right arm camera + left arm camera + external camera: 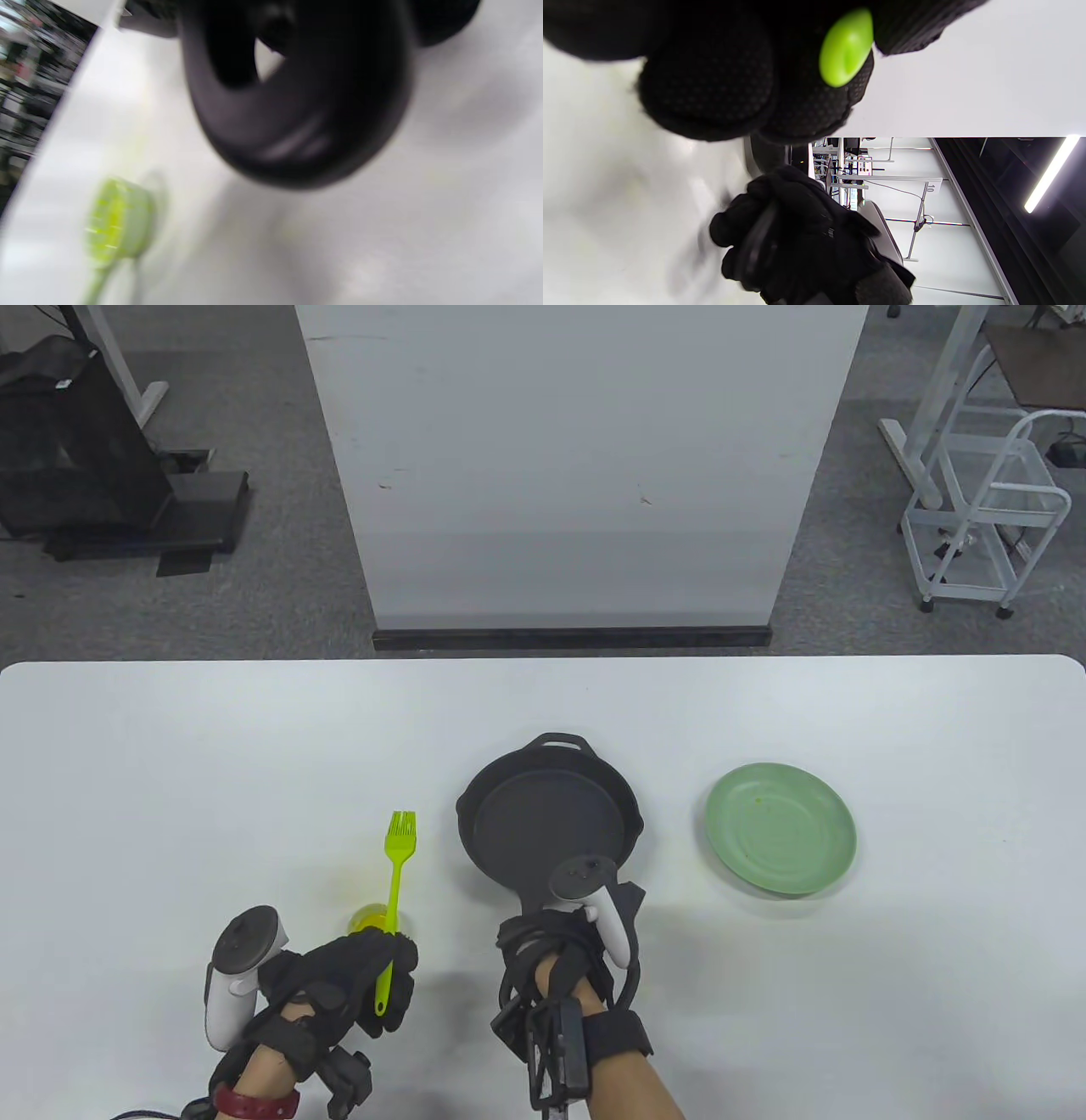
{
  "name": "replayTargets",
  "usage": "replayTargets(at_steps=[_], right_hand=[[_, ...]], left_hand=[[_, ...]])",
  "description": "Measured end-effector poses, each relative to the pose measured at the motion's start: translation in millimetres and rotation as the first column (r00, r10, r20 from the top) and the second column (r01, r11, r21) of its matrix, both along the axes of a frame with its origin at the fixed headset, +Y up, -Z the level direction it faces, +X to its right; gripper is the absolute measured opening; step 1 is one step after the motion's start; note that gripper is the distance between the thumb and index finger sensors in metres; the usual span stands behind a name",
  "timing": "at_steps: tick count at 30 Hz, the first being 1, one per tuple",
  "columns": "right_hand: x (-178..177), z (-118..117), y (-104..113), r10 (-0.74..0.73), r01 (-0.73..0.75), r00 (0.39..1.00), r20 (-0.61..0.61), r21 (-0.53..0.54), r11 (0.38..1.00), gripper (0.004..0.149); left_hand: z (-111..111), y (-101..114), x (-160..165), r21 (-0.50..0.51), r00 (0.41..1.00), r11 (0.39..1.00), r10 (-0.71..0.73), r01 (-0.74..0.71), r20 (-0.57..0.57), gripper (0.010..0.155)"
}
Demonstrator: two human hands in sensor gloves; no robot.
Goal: Brush oil on frying pan surface
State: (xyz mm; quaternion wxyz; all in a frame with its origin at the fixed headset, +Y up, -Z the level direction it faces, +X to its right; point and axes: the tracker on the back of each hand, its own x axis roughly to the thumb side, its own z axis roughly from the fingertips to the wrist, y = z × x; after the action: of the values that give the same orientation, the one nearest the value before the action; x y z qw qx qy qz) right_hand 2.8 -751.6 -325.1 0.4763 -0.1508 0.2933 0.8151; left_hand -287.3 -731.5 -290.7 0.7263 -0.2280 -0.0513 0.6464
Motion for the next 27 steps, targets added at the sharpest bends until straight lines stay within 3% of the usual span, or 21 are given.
replayTargets(at_steps=[6, 12, 20, 27], right_hand=[[26.6, 13.7, 12.5, -0.238, 0.218, 0.964, 0.121, 0.156, 0.963, 0.045], [56.9, 33.9, 19.2, -0.368, 0.324, 0.922, 0.117, 0.283, 0.903, 0.05], [81.6, 72.5, 6.4, -0.52, 0.465, 0.85, 0.089, 0.338, 0.818, 0.051], [92.1, 85.5, -6.9, -0.592, 0.531, 0.803, 0.064, 0.373, 0.761, 0.052]], left_hand=[[0.2, -3.1, 4.6, -0.005, 0.999, 0.999, -0.031, 0.031, 0.013, 0.045], [0.8, -4.9, 6.4, -0.011, 0.999, 0.999, -0.044, 0.044, 0.018, 0.045], [2.2, -5.4, 11.3, -0.014, 0.998, 0.998, -0.066, 0.067, 0.022, 0.045], [-0.8, 2.1, 9.5, 0.003, 0.985, 0.985, -0.171, 0.171, 0.006, 0.045]])
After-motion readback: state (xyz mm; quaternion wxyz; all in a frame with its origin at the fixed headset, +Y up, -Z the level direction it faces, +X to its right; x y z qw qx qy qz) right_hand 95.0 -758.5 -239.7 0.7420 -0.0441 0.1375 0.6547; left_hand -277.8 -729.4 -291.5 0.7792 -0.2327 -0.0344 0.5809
